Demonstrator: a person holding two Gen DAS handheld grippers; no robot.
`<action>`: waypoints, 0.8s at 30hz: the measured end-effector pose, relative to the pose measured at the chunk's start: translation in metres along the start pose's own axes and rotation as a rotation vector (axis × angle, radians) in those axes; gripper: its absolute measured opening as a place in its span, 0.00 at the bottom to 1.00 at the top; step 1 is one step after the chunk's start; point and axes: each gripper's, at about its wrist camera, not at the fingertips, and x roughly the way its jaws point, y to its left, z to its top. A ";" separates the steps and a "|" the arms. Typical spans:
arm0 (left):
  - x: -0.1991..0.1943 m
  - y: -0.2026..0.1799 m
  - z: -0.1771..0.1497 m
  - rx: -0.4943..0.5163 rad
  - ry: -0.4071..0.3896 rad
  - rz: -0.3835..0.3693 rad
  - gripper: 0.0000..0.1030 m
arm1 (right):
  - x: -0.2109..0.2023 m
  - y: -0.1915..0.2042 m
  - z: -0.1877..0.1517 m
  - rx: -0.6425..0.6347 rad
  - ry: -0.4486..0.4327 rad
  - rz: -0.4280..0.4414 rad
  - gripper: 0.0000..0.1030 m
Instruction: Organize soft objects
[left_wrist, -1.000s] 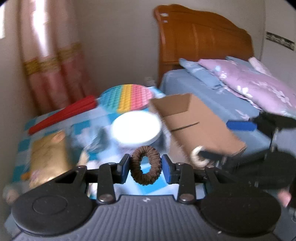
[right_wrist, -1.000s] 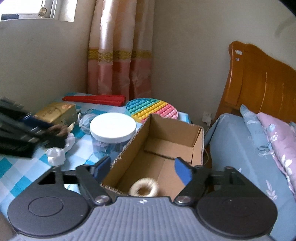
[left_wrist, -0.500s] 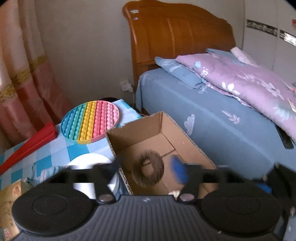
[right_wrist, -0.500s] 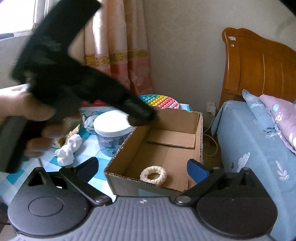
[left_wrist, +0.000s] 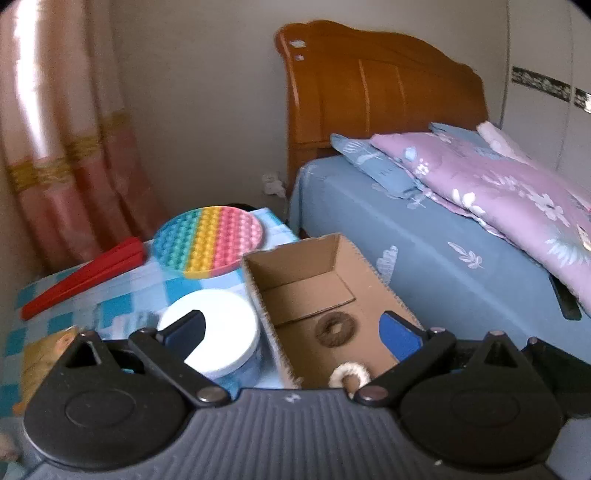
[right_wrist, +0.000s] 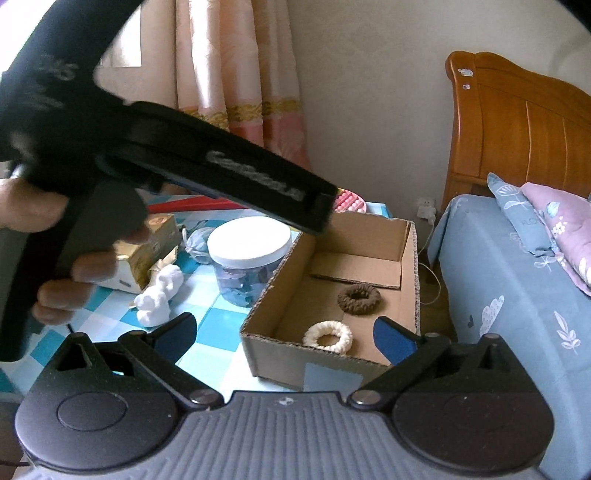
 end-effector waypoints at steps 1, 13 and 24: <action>-0.006 0.001 -0.003 -0.007 -0.004 0.008 0.97 | -0.002 0.002 0.000 0.004 0.003 0.000 1.00; -0.072 0.031 -0.068 -0.029 -0.011 0.167 0.98 | -0.025 0.034 -0.001 0.030 0.025 0.011 1.00; -0.115 0.080 -0.125 -0.134 -0.031 0.292 0.99 | -0.030 0.095 -0.008 -0.099 0.062 0.023 1.00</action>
